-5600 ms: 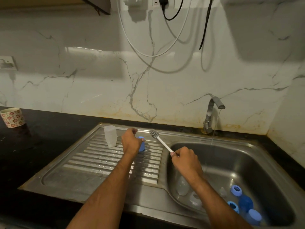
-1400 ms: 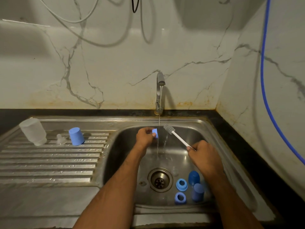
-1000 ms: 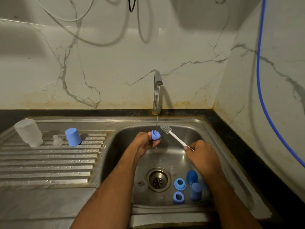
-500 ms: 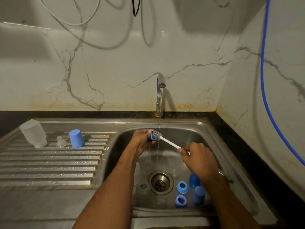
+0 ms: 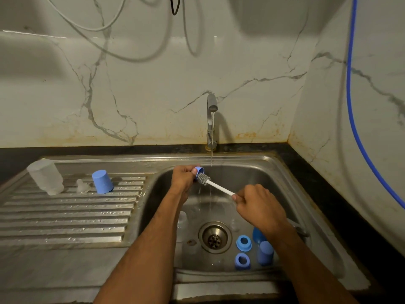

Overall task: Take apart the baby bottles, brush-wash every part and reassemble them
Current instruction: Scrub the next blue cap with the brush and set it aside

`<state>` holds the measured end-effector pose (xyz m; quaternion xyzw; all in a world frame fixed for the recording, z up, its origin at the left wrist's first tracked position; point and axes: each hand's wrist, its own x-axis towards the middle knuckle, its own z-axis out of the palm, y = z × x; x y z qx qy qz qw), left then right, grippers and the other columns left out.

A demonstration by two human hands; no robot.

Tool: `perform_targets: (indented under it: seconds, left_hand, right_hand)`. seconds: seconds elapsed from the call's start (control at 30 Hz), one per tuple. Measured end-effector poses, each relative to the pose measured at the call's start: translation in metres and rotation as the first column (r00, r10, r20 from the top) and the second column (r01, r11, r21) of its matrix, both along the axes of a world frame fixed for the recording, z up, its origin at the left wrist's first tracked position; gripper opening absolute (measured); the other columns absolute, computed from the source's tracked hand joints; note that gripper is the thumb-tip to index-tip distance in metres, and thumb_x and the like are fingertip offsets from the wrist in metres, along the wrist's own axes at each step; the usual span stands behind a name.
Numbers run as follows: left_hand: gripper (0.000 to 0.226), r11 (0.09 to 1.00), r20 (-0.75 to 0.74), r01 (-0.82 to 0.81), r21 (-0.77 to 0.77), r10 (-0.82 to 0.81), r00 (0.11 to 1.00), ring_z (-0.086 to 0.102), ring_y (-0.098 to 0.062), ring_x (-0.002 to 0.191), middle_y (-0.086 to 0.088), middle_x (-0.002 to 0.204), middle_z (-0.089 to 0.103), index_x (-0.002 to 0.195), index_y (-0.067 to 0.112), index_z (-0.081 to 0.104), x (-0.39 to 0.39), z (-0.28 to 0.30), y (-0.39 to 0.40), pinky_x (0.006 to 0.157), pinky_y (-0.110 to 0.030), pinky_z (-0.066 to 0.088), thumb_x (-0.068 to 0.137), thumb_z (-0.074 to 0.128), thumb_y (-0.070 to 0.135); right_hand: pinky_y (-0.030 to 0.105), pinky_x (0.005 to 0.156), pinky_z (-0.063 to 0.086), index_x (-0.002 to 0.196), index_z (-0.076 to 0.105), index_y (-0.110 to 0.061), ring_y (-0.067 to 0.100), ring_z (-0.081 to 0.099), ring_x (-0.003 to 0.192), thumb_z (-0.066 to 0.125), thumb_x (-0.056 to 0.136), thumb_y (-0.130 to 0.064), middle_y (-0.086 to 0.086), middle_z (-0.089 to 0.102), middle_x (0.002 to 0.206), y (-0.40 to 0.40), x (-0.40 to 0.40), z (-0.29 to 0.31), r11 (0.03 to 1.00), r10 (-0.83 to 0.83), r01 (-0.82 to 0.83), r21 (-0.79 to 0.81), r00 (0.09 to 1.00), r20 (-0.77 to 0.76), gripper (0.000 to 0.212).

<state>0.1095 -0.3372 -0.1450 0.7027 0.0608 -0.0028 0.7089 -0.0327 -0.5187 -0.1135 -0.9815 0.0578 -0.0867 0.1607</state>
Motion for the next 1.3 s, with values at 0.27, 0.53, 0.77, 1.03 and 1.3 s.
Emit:
perform_targets:
  seconds: [0.27, 0.53, 0.77, 1.03, 1.3]
  left_hand:
    - [0.021, 1.000, 0.017, -0.006, 0.025, 0.005, 1.000, 0.069, -0.022, 0.098, -0.013, 0.106, 0.072, 0.113, 0.000, 0.072, 0.004, -0.005, -0.003, 0.093, -0.040, 0.059, 0.098, 0.057, 0.002]
    - [0.021, 0.998, 0.036, -0.040, 0.043, 0.039, 0.999, 0.070, -0.021, 0.099, -0.012, 0.105, 0.073, 0.114, 0.004, 0.072, 0.008, -0.003, 0.003, 0.093, -0.040, 0.059, 0.100, 0.057, 0.008]
    - [0.022, 0.995, 0.069, -0.034, 0.091, 0.028, 0.997, 0.068, -0.019, 0.099, -0.011, 0.107, 0.071, 0.116, 0.003, 0.070, 0.002, -0.007, -0.004, 0.094, -0.036, 0.058, 0.099, 0.058, 0.006]
    - [0.024, 0.996, 0.060, -0.016, 0.086, 0.011, 0.998, 0.068, -0.020, 0.100, -0.011, 0.108, 0.072, 0.119, 0.002, 0.070, 0.003, -0.007, -0.001, 0.095, -0.038, 0.058, 0.100, 0.056, 0.006]
    - [0.024, 0.996, 0.057, -0.059, 0.064, 0.056, 0.997, 0.069, -0.020, 0.099, -0.011, 0.108, 0.072, 0.120, 0.004, 0.071, 0.006, -0.010, 0.000, 0.093, -0.037, 0.058, 0.099, 0.059, 0.008]
  right_hand:
    - [0.024, 0.061, 0.045, 0.093, 0.058, -0.022, 0.008, 0.055, 0.068, 0.050, 0.104, -0.039, -0.005, 0.056, 0.077, 0.010, -0.003, 0.004, 0.994, -0.106, 0.107, -0.005, 0.994, 0.016, 0.021]
    - [0.023, 0.055, 0.037, 0.070, 0.049, -0.027, 0.007, 0.049, 0.057, 0.054, 0.102, -0.043, -0.006, 0.051, 0.064, -0.001, 0.003, 0.001, 0.993, -0.043, 0.039, 0.114, 0.999, 0.029, 0.036]
    - [0.030, 0.068, 0.054, 0.090, 0.059, -0.022, 0.011, 0.059, 0.070, 0.053, 0.102, -0.041, -0.003, 0.059, 0.079, 0.005, 0.000, -0.001, 0.994, -0.090, 0.091, 0.067, 0.996, -0.008, 0.023]
    - [0.027, 0.061, 0.046, 0.082, 0.055, -0.024, 0.010, 0.054, 0.065, 0.051, 0.103, -0.044, -0.004, 0.054, 0.074, 0.002, 0.003, 0.001, 0.993, -0.118, 0.116, 0.038, 0.991, 0.065, 0.029]
    - [0.025, 0.053, 0.036, 0.070, 0.050, -0.024, 0.009, 0.047, 0.056, 0.057, 0.100, -0.043, -0.004, 0.050, 0.064, -0.005, 0.005, -0.001, 0.990, -0.034, 0.035, 0.133, 0.999, -0.009, 0.037]
